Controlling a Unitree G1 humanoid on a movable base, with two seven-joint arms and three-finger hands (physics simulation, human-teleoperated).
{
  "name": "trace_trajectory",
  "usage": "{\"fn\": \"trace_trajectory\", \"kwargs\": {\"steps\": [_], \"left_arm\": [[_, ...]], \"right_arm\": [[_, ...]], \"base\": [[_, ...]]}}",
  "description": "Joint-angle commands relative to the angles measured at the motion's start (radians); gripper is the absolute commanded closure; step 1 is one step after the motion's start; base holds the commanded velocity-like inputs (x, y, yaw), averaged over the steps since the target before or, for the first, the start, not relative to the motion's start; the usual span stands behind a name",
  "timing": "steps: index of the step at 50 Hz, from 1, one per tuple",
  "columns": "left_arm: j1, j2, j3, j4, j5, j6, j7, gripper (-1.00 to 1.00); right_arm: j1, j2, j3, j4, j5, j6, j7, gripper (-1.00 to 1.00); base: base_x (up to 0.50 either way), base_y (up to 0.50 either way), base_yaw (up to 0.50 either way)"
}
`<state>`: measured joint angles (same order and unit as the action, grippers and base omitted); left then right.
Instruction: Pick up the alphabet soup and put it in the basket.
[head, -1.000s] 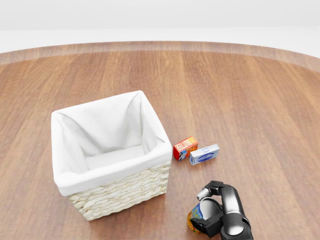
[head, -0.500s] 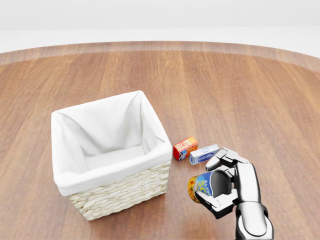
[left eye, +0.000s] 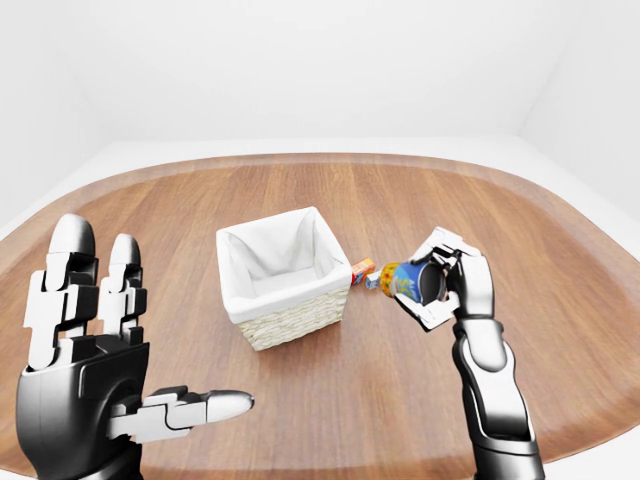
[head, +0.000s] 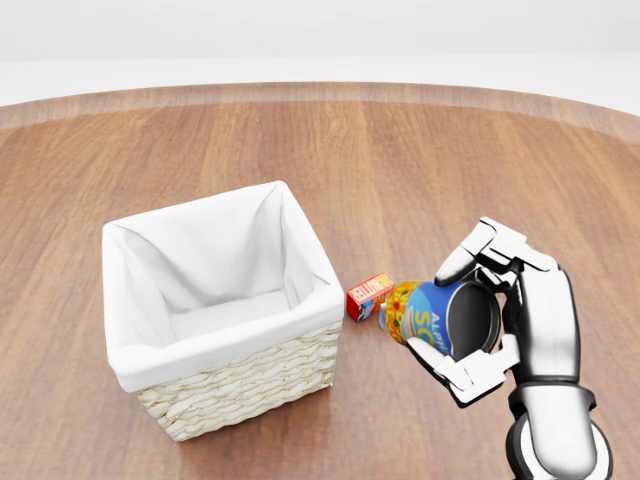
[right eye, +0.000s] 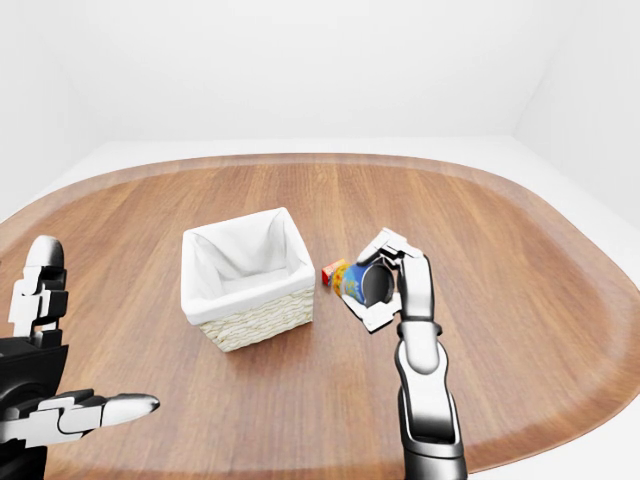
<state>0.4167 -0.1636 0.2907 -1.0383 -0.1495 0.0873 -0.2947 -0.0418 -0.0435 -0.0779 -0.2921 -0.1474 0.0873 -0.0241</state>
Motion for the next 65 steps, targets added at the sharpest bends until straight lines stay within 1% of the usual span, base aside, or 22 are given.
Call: {"fn": "trace_trajectory", "kwargs": {"steps": [1, 11, 17, 24, 26, 31, 32, 36, 39, 40, 44, 49, 51, 57, 63, 65], "left_arm": [[0.001, 0.000, 0.004, -0.004, -0.005, 0.000, -0.002, -1.00], [0.004, -0.005, 0.004, -0.002, -0.006, 0.000, -0.009, -1.00], [0.006, -0.006, 0.016, -0.009, -0.018, 0.000, -0.014, -1.00], [0.003, 0.000, 0.032, -0.009, -0.036, 0.000, -0.011, -1.00], [0.006, -0.002, 0.028, -0.009, -0.033, 0.000, -0.013, -1.00], [0.005, -0.001, 0.036, -0.009, -0.039, 0.000, -0.015, -1.00], [0.008, 0.001, 0.039, -0.009, -0.046, 0.000, -0.014, -1.00], [0.012, 0.006, 0.037, -0.009, -0.054, 0.000, -0.010, -1.00], [0.016, 0.010, 0.033, -0.009, -0.056, 0.000, -0.005, -1.00], [0.021, 0.014, 0.033, -0.009, -0.061, 0.000, -0.004, -1.00], [0.027, 0.035, 0.050, -0.009, -0.098, 0.000, 0.010, -1.00], [0.044, 0.056, 0.040, -0.009, -0.113, 0.000, 0.029, -1.00], [0.045, 0.060, 0.038, -0.009, -0.115, 0.000, 0.033, -1.00], [0.059, 0.069, 0.028, -0.009, -0.124, 0.000, 0.039, -1.00], [0.080, 0.087, 0.022, -0.009, -0.145, 0.000, 0.049, -1.00], [0.086, 0.094, 0.020, -0.009, -0.152, 0.000, 0.056, -1.00]], "right_arm": [[-0.069, -0.004, 0.006, -0.151, -0.038, 0.000, -0.004, 1.00], [-0.203, -0.004, 0.028, -0.110, -0.055, 0.000, -0.026, 1.00], [-0.275, -0.003, 0.048, -0.102, -0.068, 0.000, -0.035, 1.00], [-0.367, 0.017, 0.085, -0.062, -0.105, 0.000, -0.045, 1.00], [-0.395, 0.033, 0.105, -0.029, -0.122, 0.000, -0.057, 1.00], [-0.425, 0.057, 0.125, -0.009, -0.144, 0.000, -0.056, 1.00], [-0.449, 0.069, 0.138, 0.006, -0.153, 0.000, -0.060, 1.00], [-0.513, 0.093, 0.147, 0.060, -0.166, 0.000, -0.070, 1.00], [-0.526, 0.098, 0.148, 0.073, -0.170, 0.000, -0.071, 1.00], [-0.553, 0.109, 0.157, 0.106, -0.178, 0.000, -0.083, 1.00], [-0.557, 0.139, 0.188, 0.165, -0.213, 0.000, -0.101, 1.00], [-0.586, 0.182, 0.217, 0.216, -0.257, 0.000, -0.108, 1.00], [-0.586, 0.188, 0.213, 0.218, -0.266, 0.000, -0.103, 1.00], [-0.653, 0.232, 0.229, 0.287, -0.311, 0.000, -0.115, 1.00], [-0.682, 0.267, 0.241, 0.434, -0.328, 0.000, -0.163, 1.00], [-0.683, 0.273, 0.240, 0.449, -0.335, 0.000, -0.167, 1.00]], "base": [[0.00, 0.00, 0.00], [0.00, 0.00, 0.00], [0.00, 0.00, 0.00], [0.00, 0.00, 0.00], [0.00, 0.00, 0.00], [0.00, 0.00, 0.00], [0.00, 0.00, 0.00], [0.00, 0.00, 0.00], [0.00, 0.00, 0.00], [0.00, 0.00, 0.00], [0.00, 0.00, 0.00], [0.00, 0.00, 0.00], [0.00, 0.00, 0.00], [0.00, 0.00, 0.00], [0.00, 0.00, 0.00], [0.00, 0.00, 0.00]]}}
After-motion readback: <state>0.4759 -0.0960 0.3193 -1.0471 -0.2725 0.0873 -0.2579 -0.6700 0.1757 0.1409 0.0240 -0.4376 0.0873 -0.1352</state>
